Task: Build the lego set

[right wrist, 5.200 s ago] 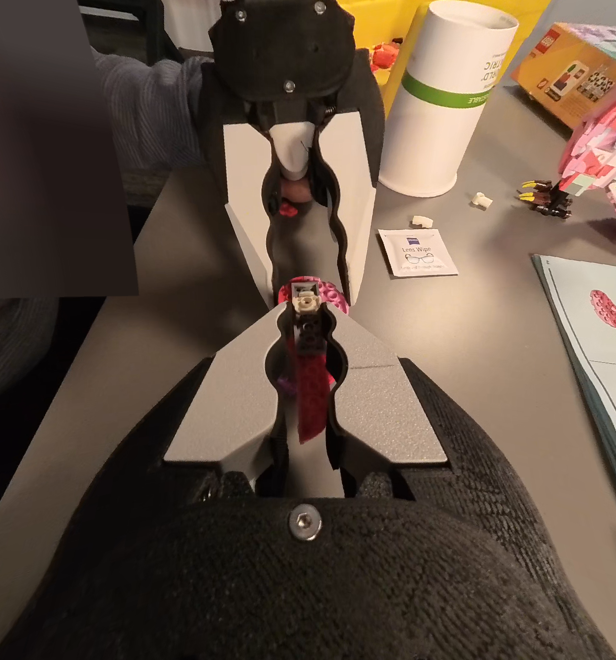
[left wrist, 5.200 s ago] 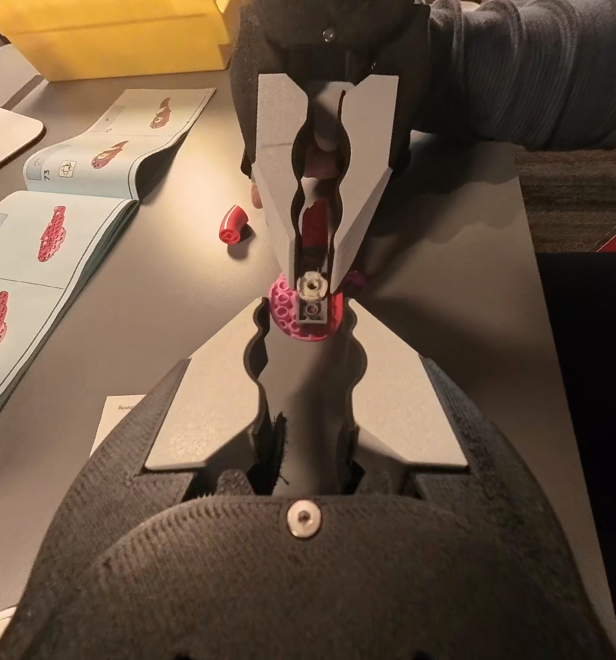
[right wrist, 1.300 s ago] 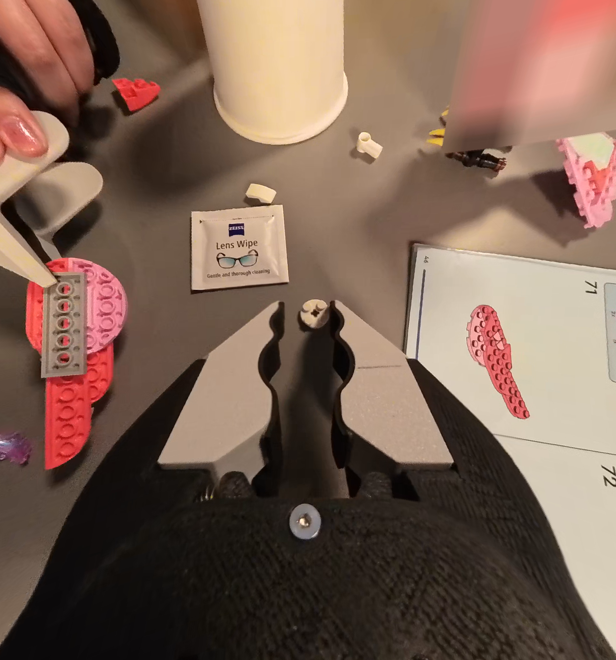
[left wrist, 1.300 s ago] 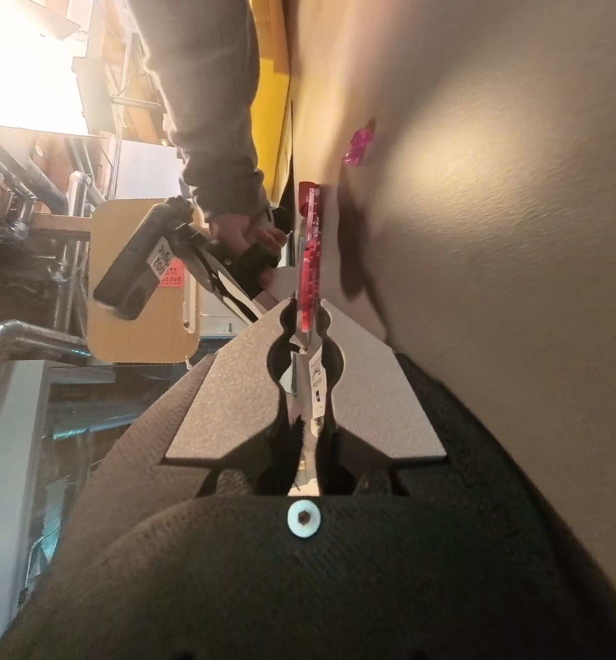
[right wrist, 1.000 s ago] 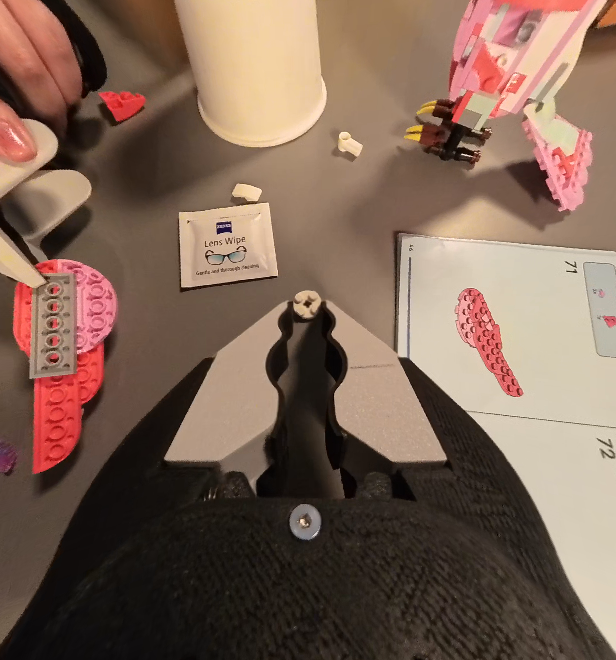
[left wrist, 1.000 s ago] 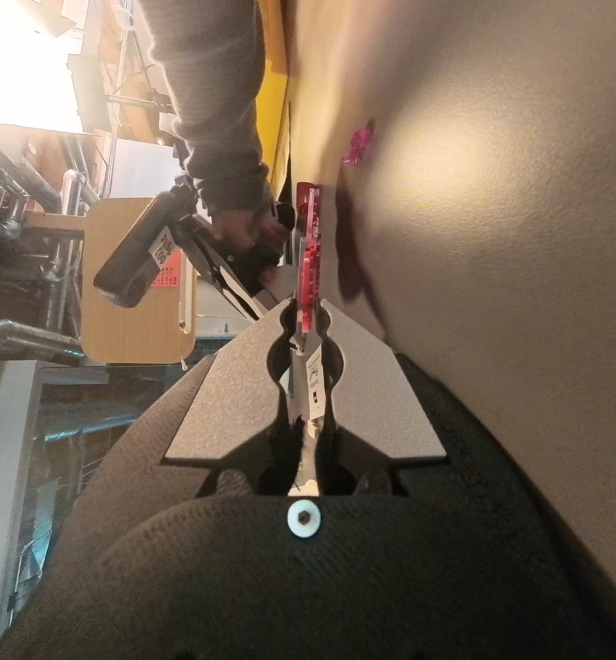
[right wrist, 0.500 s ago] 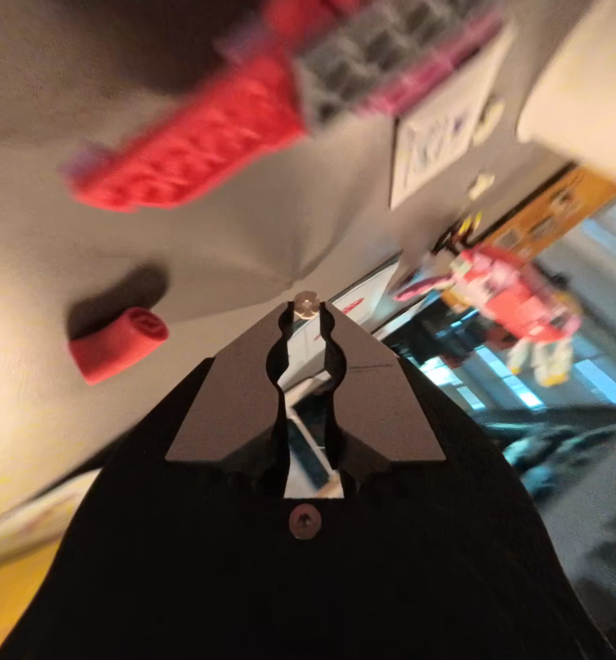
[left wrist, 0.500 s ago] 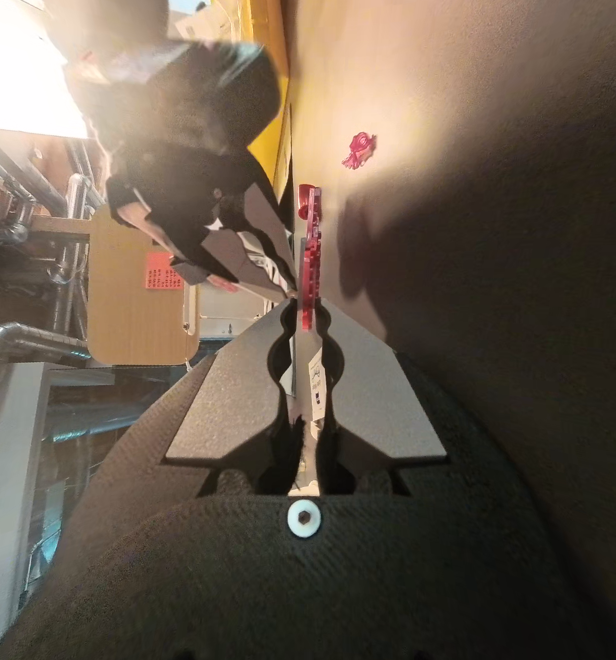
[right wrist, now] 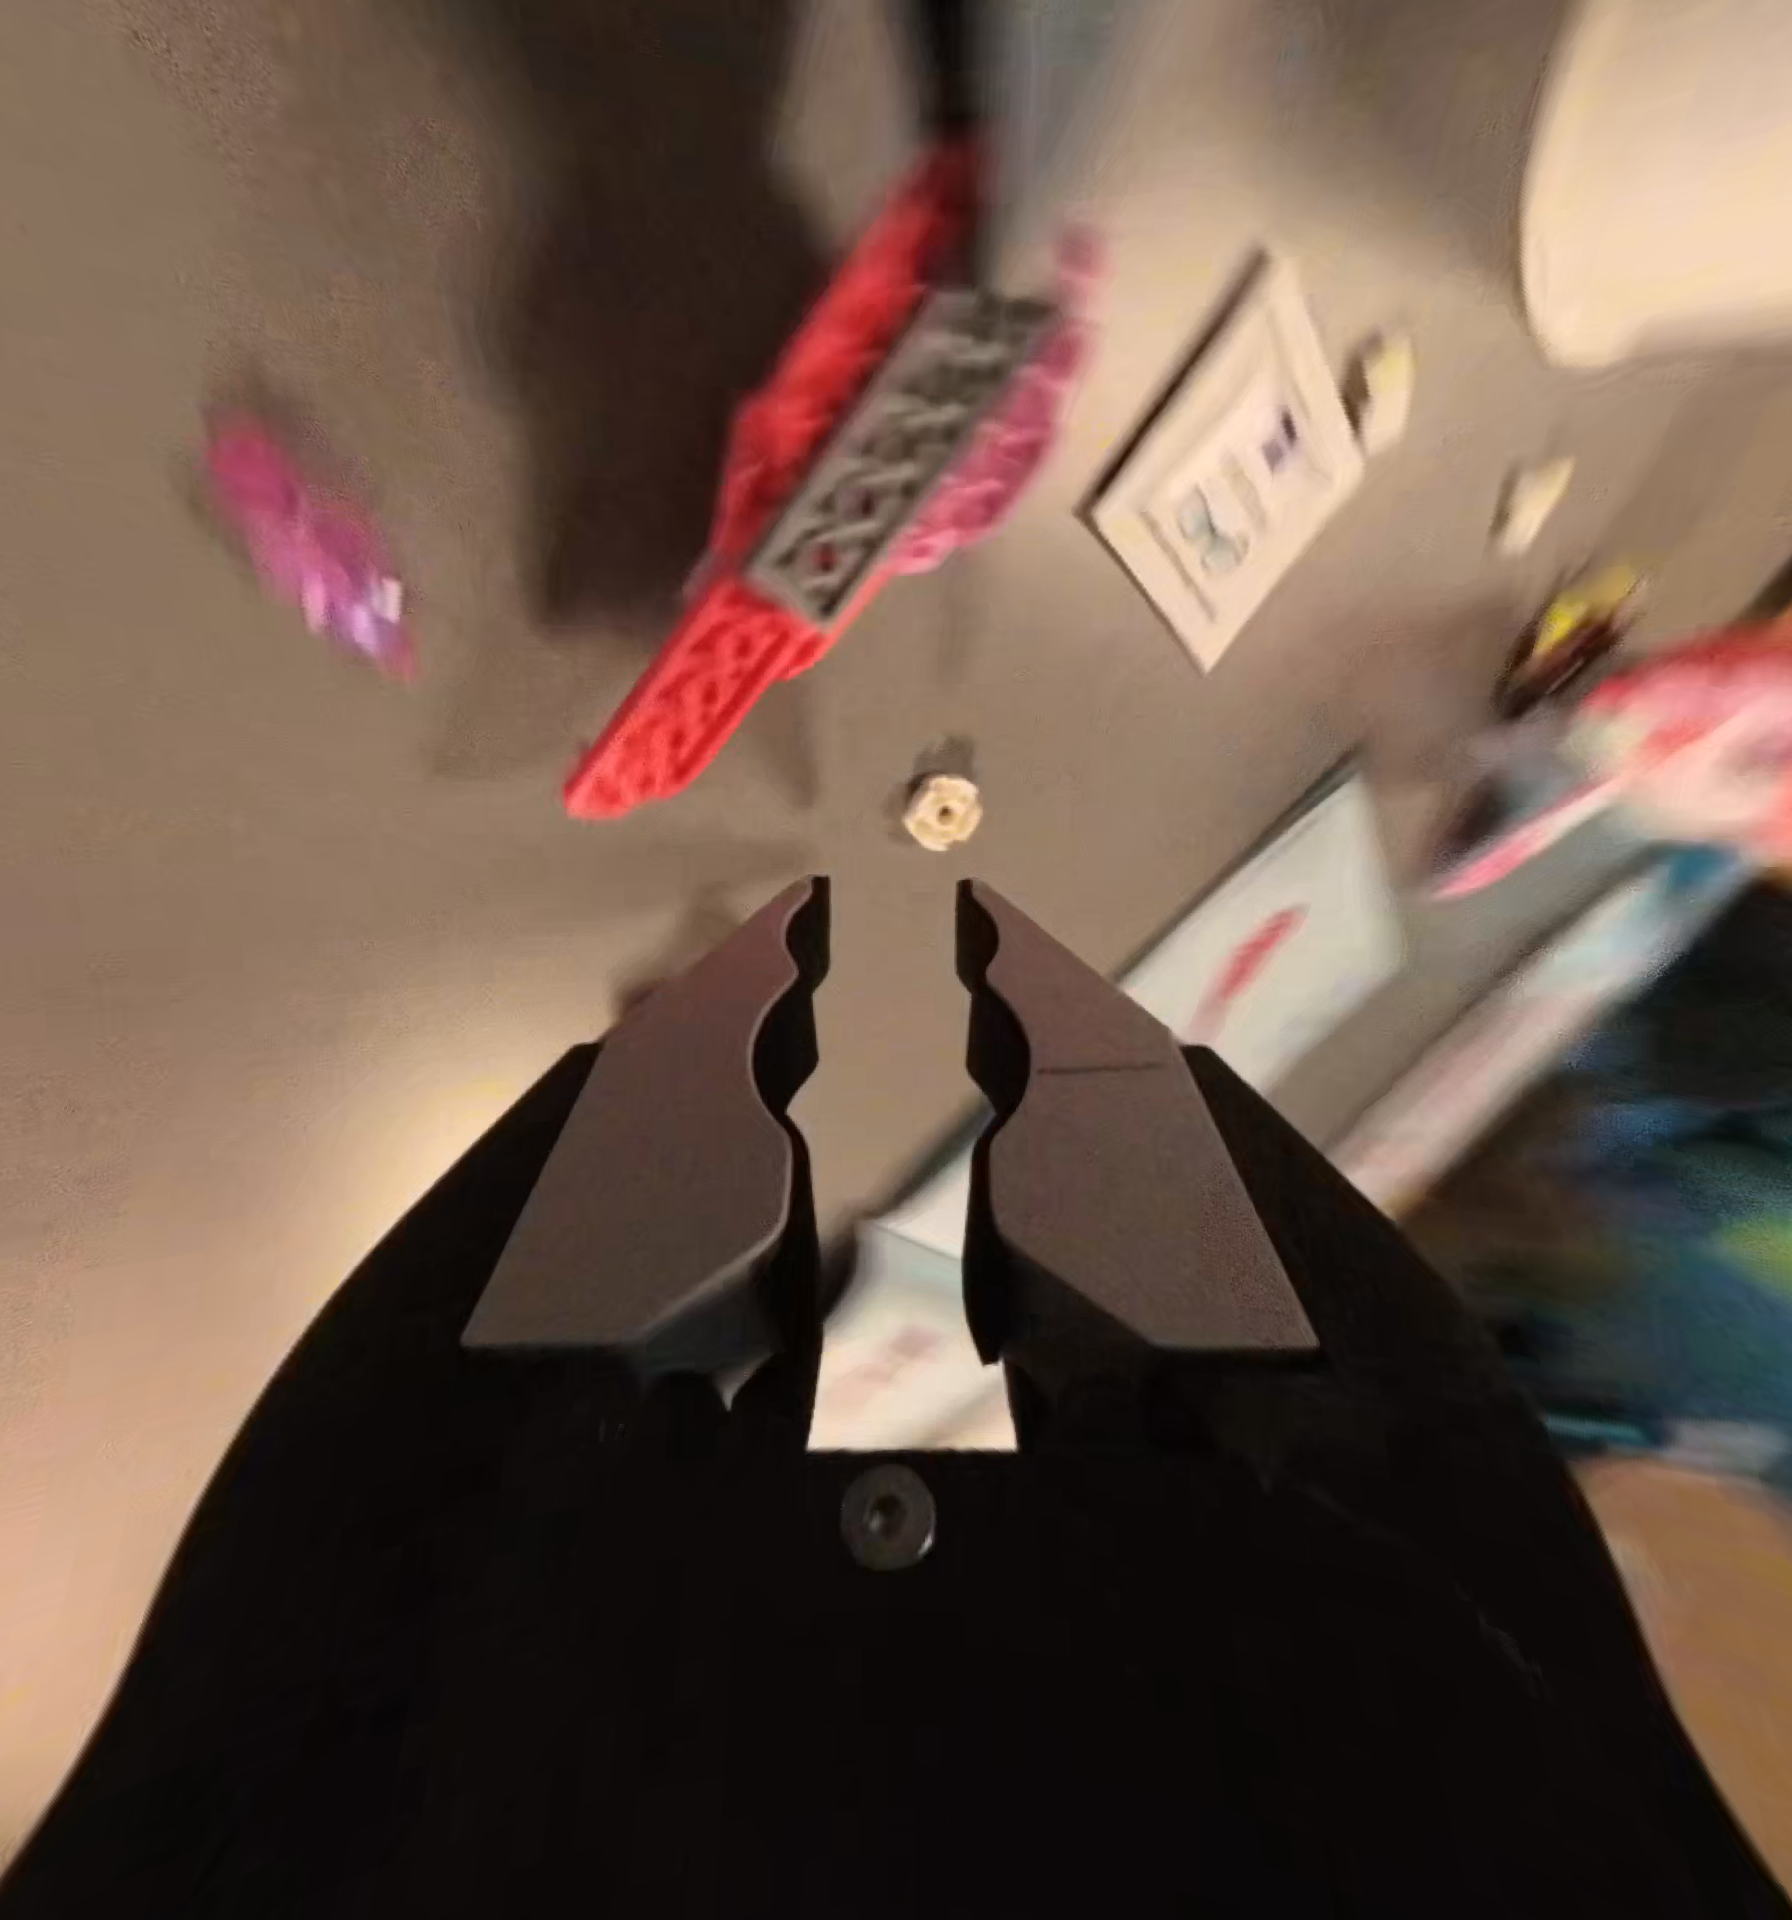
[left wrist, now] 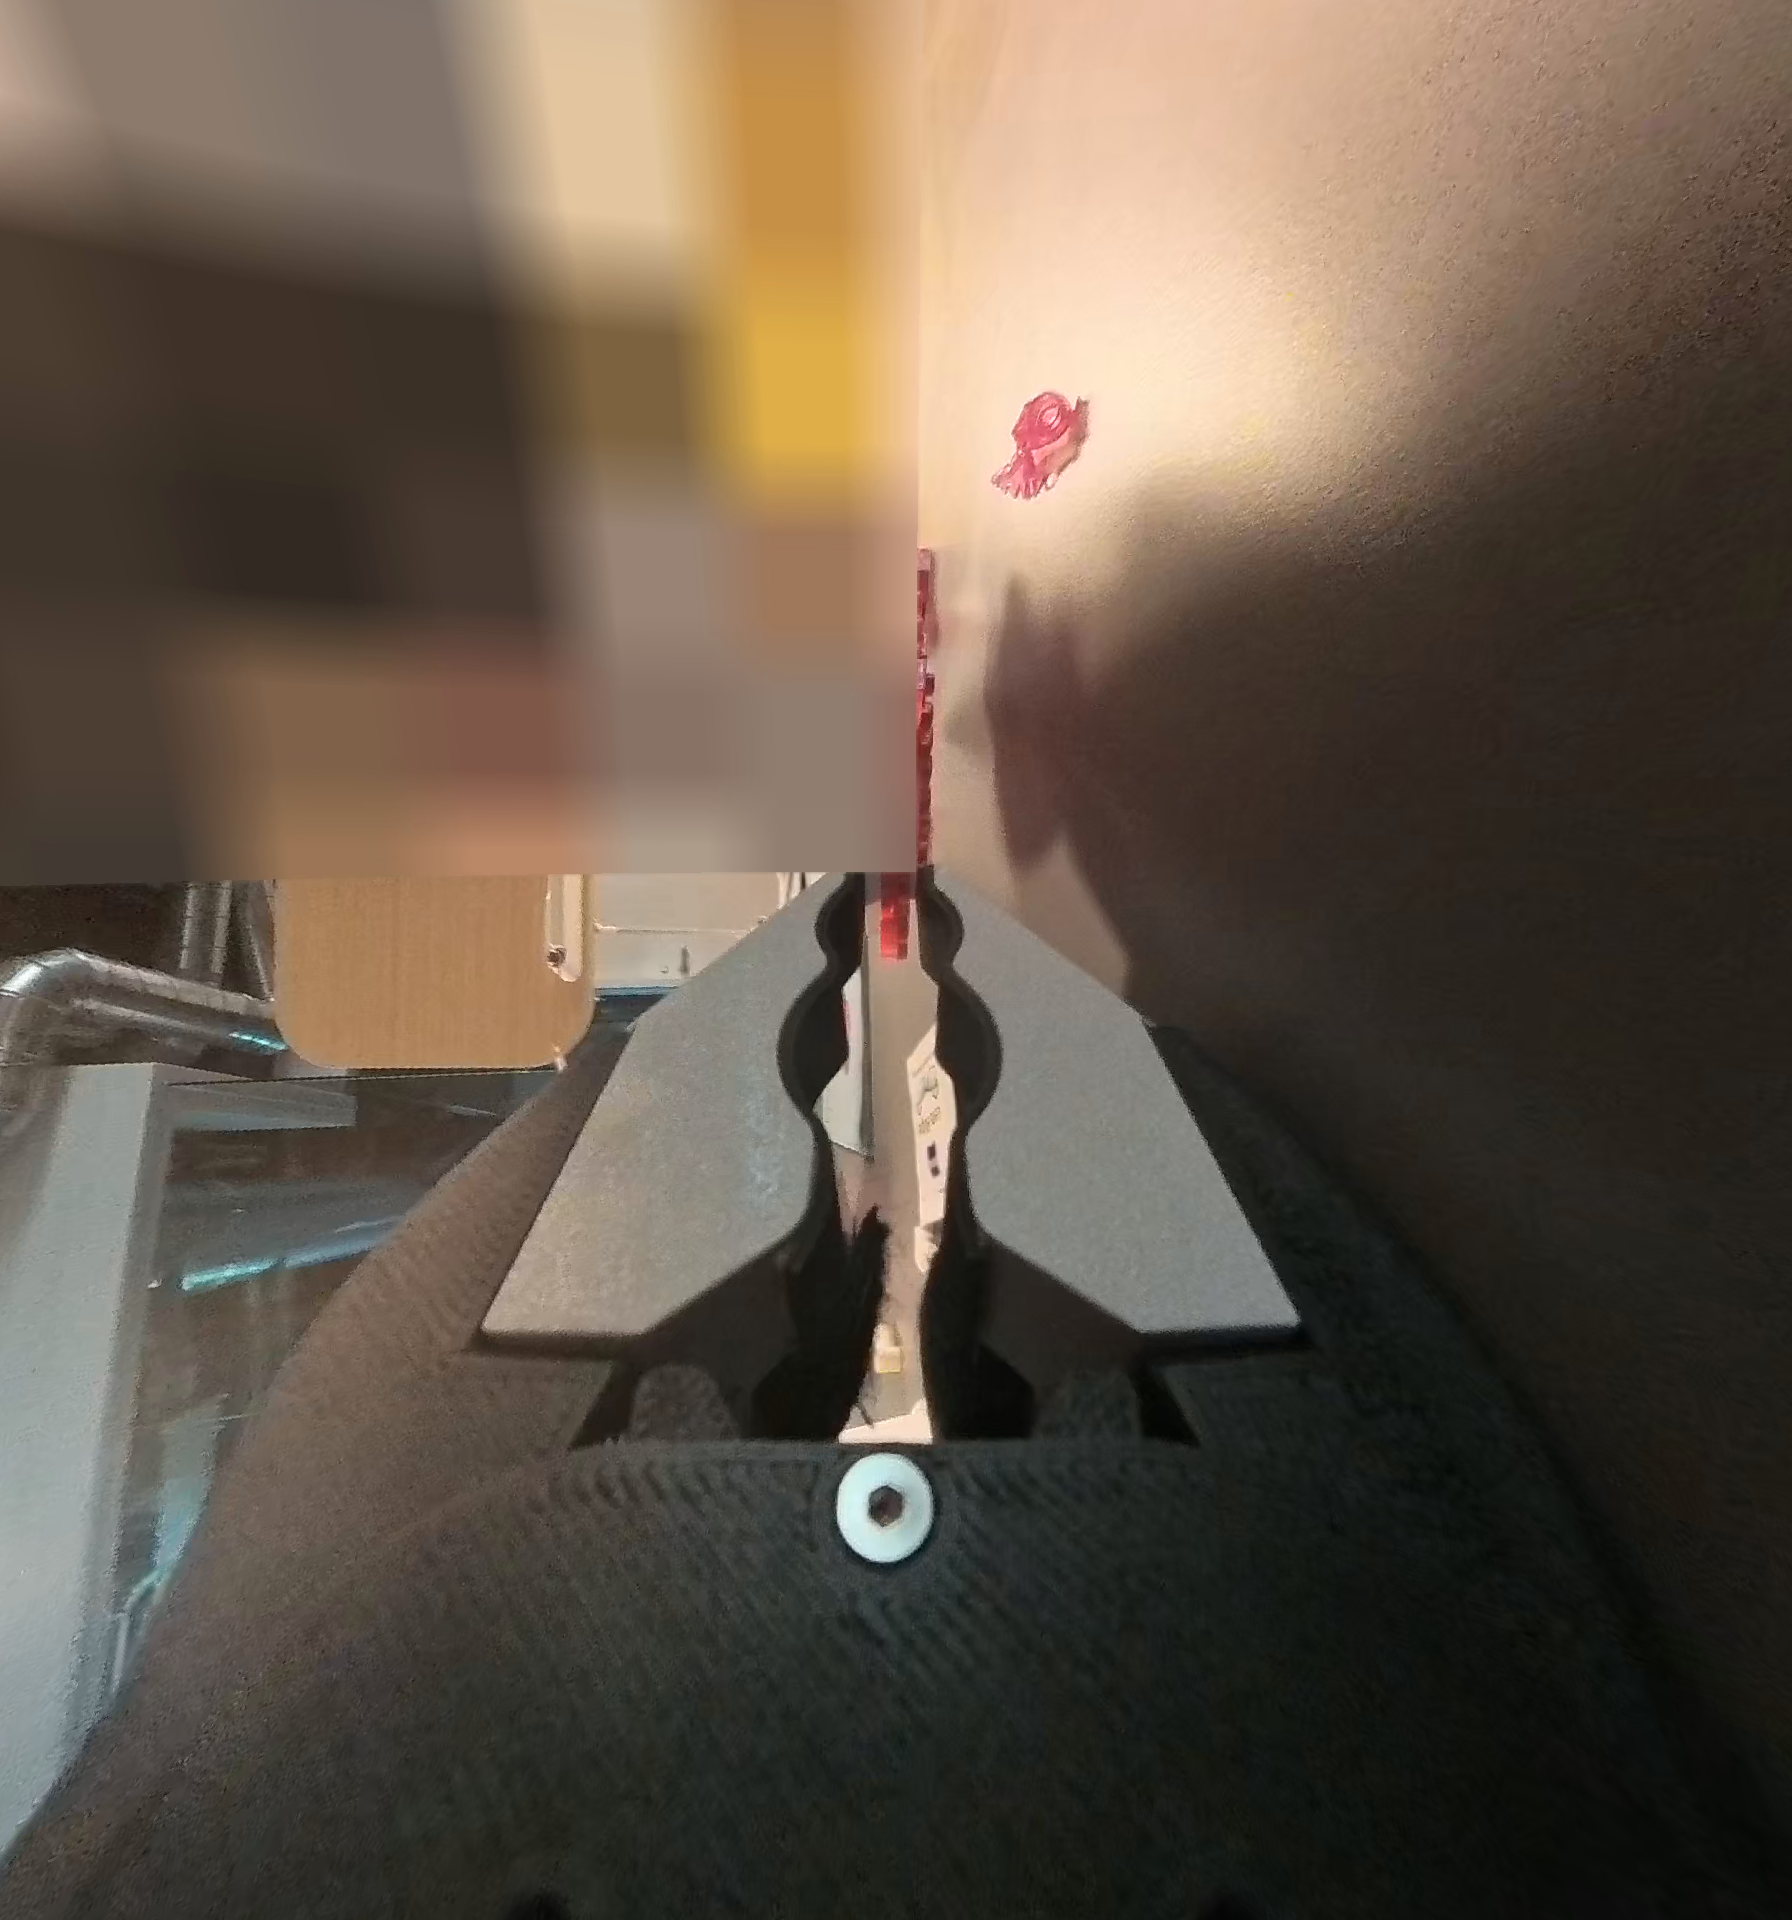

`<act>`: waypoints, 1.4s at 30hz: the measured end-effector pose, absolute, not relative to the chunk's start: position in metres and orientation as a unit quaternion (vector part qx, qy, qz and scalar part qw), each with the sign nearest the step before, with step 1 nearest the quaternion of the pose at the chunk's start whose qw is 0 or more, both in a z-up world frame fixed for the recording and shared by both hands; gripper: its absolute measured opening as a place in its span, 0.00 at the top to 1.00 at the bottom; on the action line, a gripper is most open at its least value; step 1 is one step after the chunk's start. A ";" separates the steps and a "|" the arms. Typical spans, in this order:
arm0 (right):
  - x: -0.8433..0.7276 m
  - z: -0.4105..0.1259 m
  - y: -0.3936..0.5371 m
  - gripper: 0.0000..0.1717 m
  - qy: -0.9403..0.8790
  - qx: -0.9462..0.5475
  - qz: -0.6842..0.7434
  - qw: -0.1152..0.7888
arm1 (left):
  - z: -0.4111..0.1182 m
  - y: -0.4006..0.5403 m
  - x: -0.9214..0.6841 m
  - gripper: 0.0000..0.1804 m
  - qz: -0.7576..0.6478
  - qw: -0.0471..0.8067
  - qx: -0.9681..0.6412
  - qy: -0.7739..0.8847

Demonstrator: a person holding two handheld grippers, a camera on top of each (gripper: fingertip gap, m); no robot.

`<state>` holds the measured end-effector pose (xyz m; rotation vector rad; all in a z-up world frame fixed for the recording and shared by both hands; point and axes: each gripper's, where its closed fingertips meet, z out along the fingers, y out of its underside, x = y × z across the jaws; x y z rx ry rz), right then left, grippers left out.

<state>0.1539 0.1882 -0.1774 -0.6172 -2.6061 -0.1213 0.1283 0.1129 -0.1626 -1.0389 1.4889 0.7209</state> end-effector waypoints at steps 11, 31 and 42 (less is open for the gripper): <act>0.135 -0.188 0.183 0.79 -0.817 -0.471 0.278 0.183 | -0.160 0.108 0.133 0.95 0.315 0.565 -0.417 0.638; 0.128 -0.176 0.186 0.92 -0.780 -0.518 0.296 0.187 | -0.152 0.115 0.128 0.95 0.366 0.566 -0.408 0.616; 0.121 -0.131 0.130 0.92 -0.743 -0.542 0.345 0.189 | -0.140 0.126 0.120 0.95 0.424 0.568 -0.411 0.573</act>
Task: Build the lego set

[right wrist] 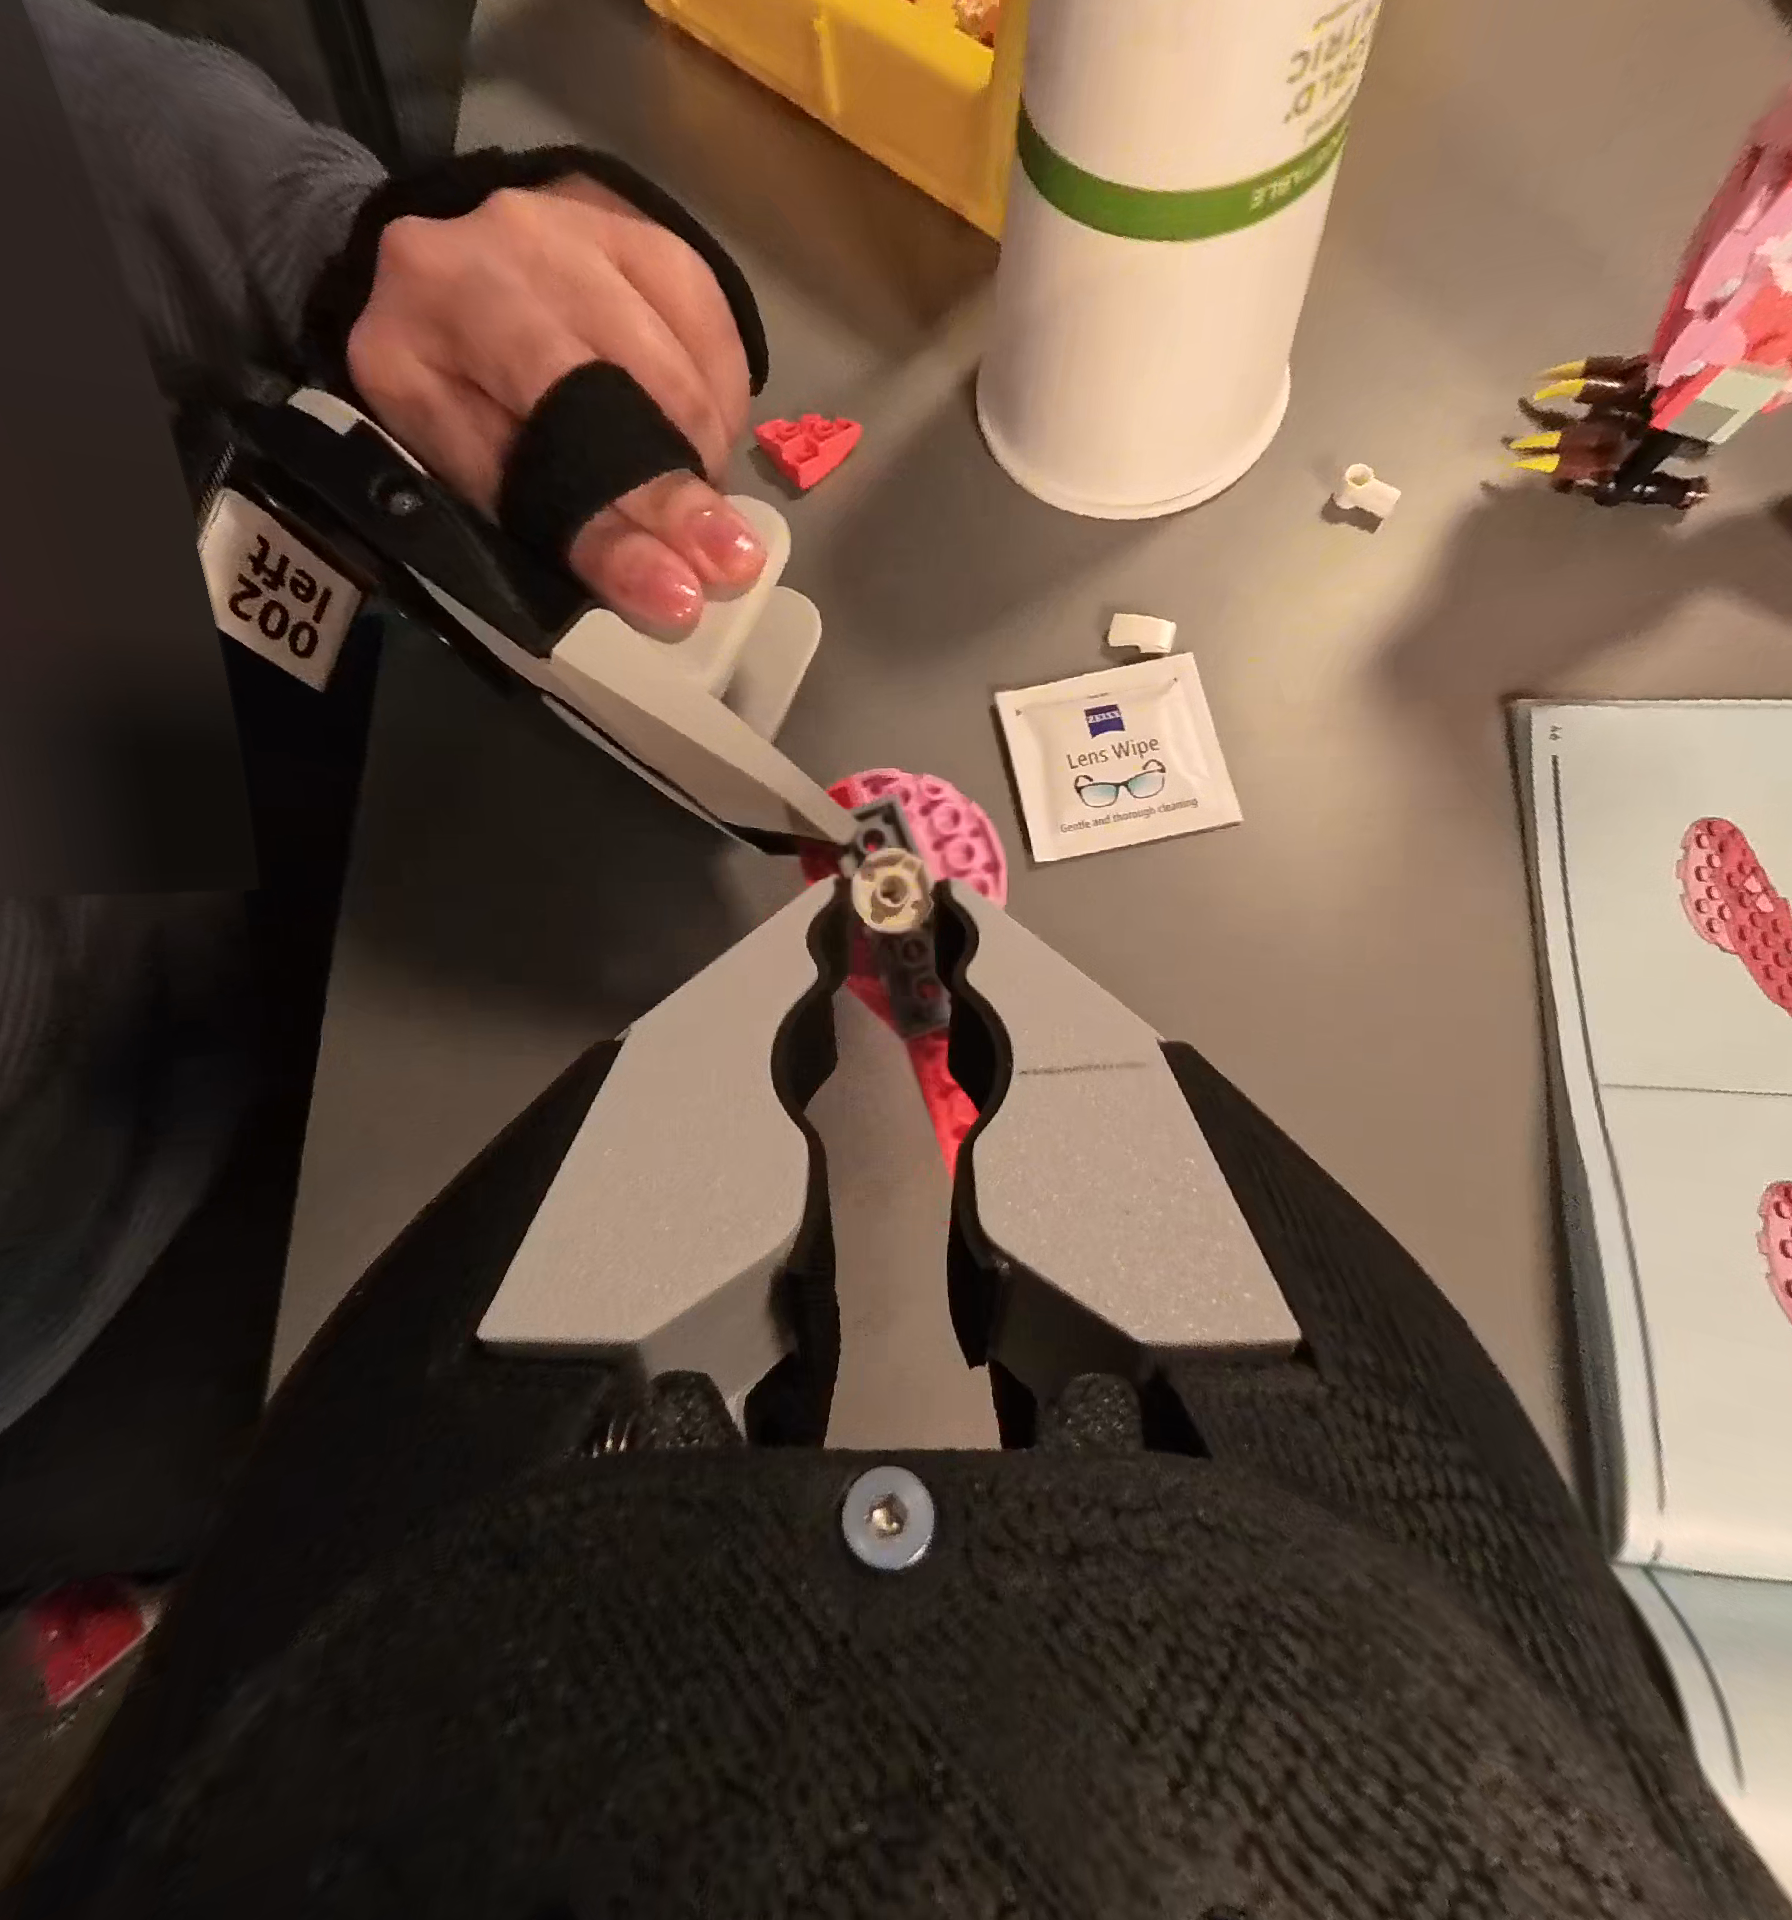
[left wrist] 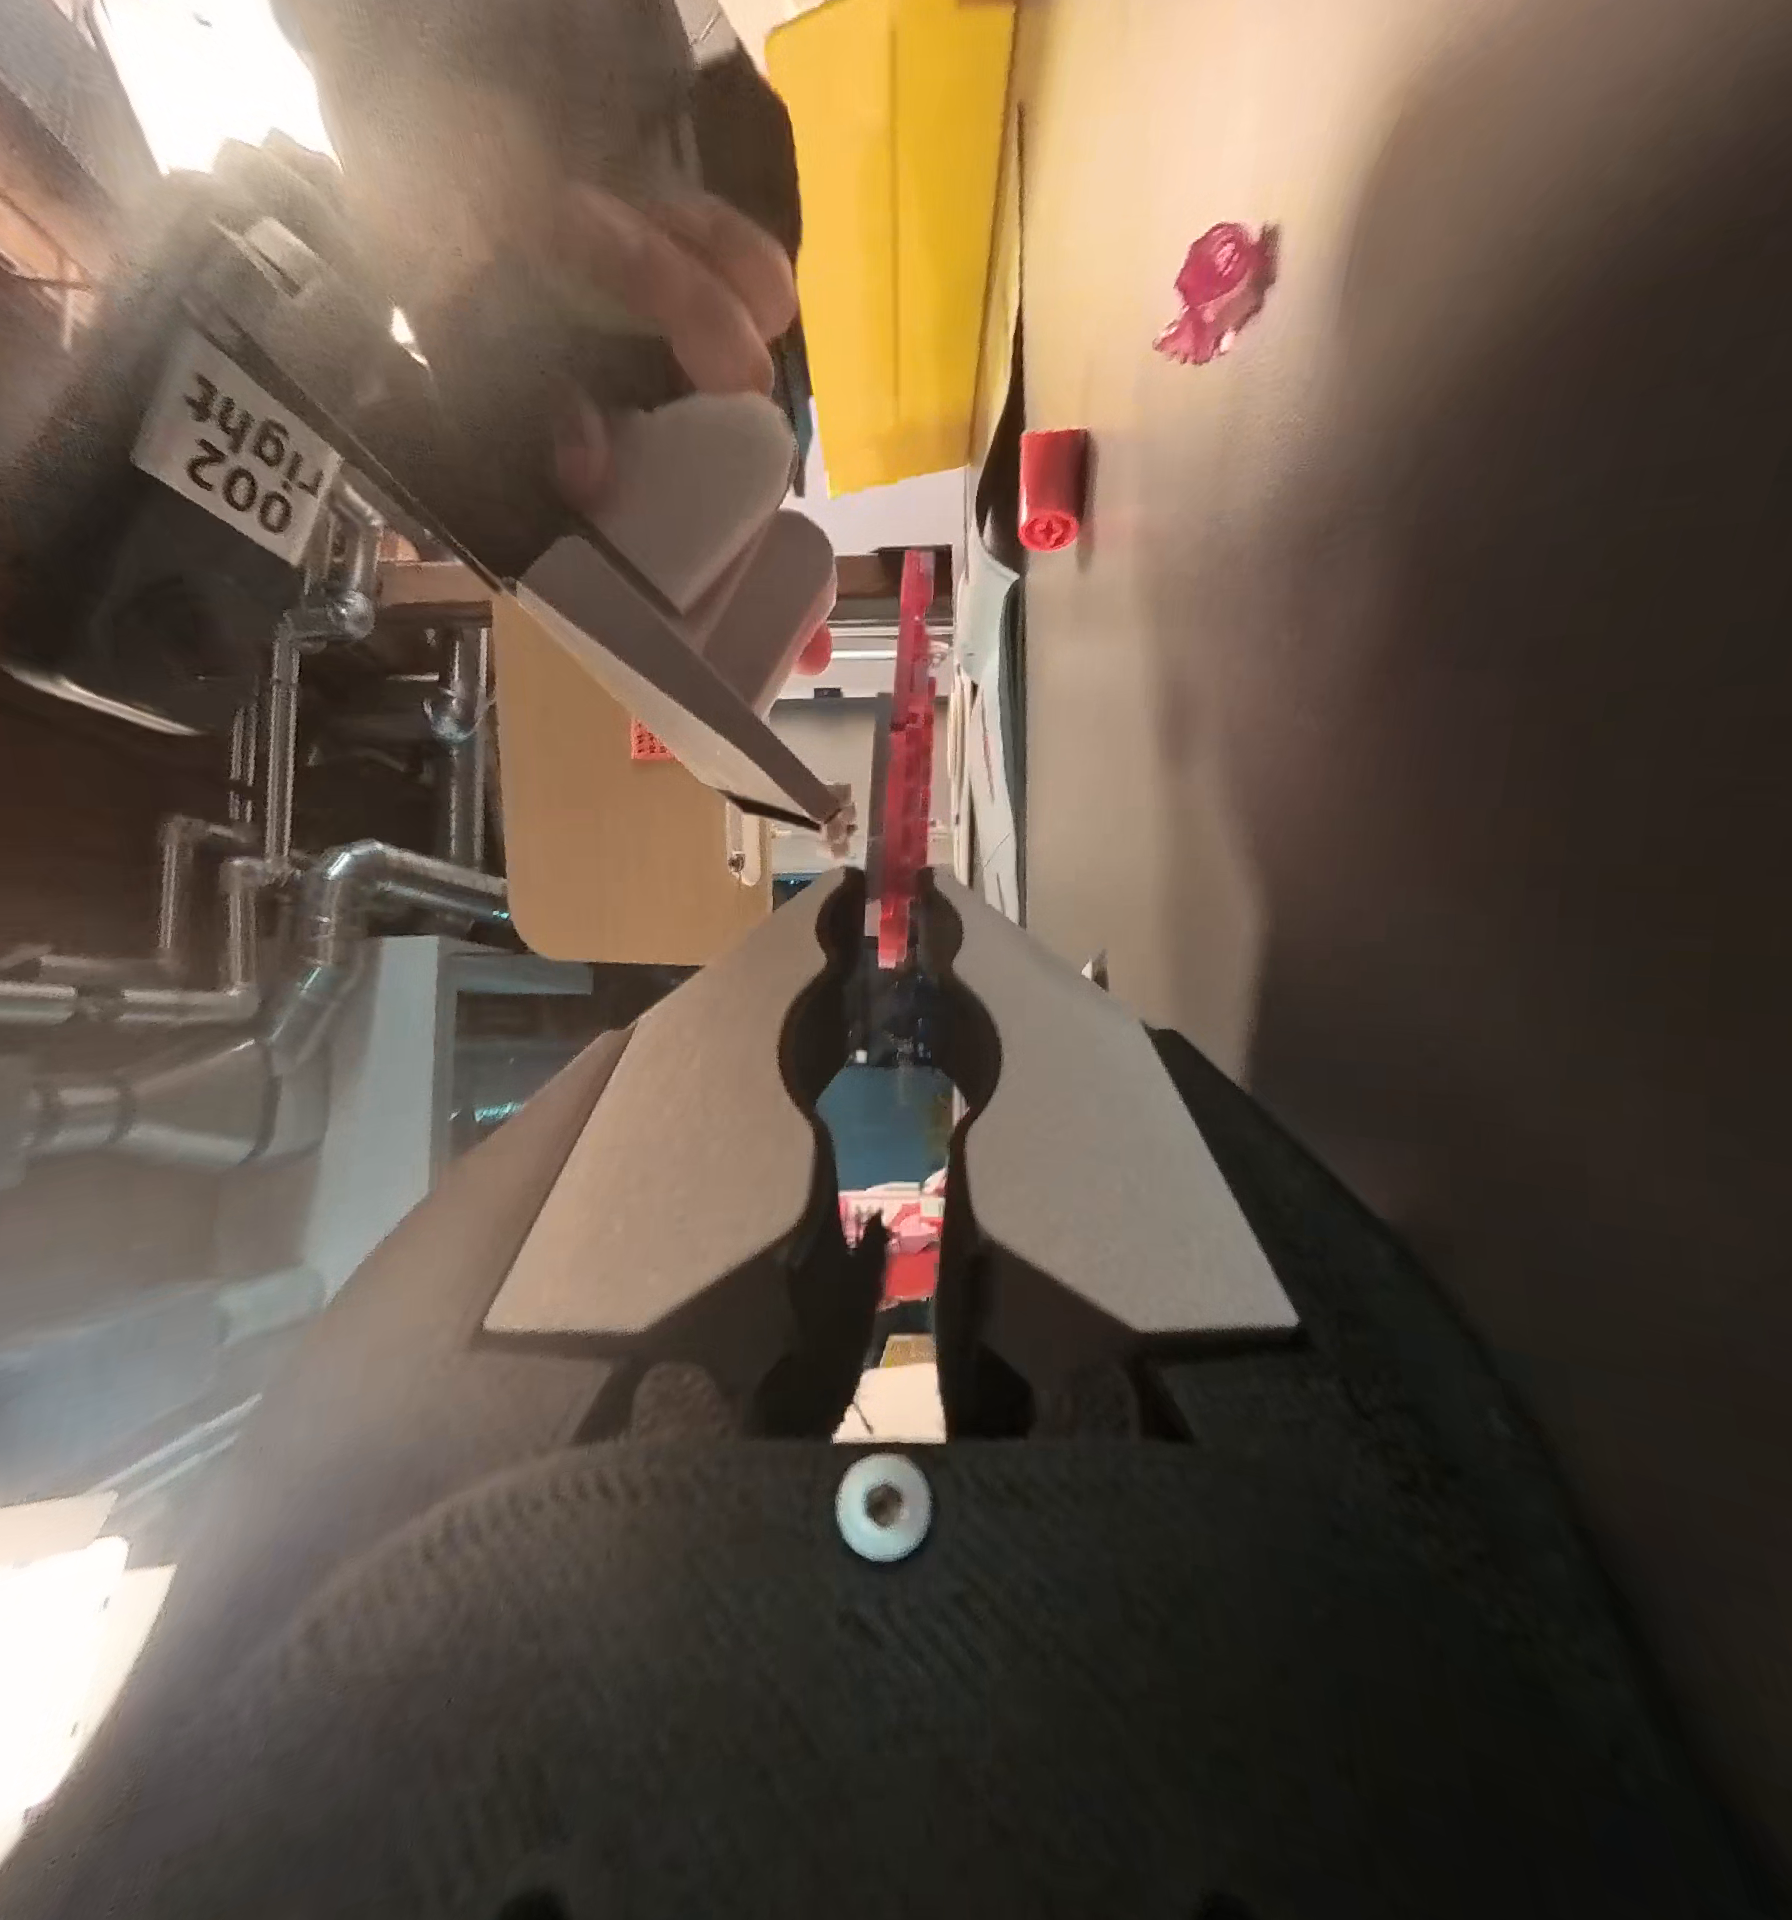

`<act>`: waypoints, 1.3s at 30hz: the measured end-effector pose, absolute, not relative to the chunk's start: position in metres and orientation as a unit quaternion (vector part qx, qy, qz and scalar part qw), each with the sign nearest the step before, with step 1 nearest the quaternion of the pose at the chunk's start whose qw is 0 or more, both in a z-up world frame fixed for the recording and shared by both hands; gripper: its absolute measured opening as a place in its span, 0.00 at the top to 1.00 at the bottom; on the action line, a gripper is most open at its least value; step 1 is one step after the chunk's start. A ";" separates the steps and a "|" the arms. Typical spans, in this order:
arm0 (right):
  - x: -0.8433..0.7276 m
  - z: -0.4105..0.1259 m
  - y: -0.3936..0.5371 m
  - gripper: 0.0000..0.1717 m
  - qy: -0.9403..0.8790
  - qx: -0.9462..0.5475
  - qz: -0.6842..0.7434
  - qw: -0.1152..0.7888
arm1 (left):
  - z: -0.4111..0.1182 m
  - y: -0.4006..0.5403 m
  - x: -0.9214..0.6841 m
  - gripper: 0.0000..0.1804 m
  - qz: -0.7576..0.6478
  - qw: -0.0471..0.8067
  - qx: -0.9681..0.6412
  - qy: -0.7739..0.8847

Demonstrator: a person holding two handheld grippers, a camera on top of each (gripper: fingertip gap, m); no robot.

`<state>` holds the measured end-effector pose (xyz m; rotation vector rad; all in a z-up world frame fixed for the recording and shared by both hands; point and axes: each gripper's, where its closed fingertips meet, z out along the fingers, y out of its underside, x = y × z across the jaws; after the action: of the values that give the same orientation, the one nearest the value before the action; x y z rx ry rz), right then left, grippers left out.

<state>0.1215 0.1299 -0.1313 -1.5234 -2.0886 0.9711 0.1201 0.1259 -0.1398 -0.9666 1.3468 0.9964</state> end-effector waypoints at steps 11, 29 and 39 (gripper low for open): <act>0.117 -0.134 0.126 0.92 -0.749 -0.543 0.302 0.230 | -0.139 0.126 0.121 0.95 0.429 0.569 -0.406 0.572; 0.121 -0.146 0.123 0.66 -0.819 -0.252 -0.026 0.515 | -0.137 0.128 0.117 0.95 0.419 0.574 -0.426 0.560; 0.112 -0.146 0.130 0.80 -0.780 -0.210 -0.098 0.581 | -0.139 0.126 0.119 0.95 0.407 0.575 -0.428 0.566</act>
<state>0.1123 0.1296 -0.1460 -0.4914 -1.8224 -0.2299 0.1188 0.1265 -0.1386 -1.0033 1.3249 0.9529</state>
